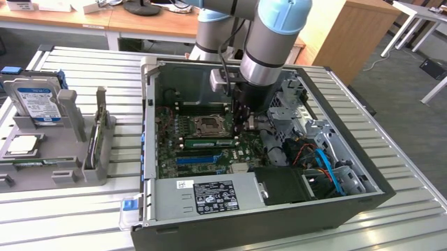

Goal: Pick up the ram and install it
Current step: 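Press down the ram until it locks into place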

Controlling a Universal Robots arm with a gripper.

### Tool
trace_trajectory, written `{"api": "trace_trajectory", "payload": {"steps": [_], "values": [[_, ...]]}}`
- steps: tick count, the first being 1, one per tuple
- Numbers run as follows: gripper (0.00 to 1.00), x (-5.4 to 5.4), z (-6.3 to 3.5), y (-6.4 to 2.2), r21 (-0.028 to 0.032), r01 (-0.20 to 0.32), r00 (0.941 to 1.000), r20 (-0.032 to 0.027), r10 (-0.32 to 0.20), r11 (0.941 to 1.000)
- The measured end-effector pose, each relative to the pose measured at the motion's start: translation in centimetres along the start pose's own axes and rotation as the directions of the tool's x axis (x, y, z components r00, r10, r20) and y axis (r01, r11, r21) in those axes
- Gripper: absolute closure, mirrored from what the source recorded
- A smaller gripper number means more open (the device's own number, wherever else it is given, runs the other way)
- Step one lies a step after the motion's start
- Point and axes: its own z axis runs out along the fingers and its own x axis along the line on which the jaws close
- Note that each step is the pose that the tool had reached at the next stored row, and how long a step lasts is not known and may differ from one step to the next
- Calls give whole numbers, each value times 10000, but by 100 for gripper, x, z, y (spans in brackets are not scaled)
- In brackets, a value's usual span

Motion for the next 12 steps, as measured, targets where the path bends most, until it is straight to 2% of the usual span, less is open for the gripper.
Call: {"api": "trace_trajectory", "payload": {"steps": [12], "values": [[89, -1, 4, 353, 19, 0, 10000, 1, 0, 10000]]}}
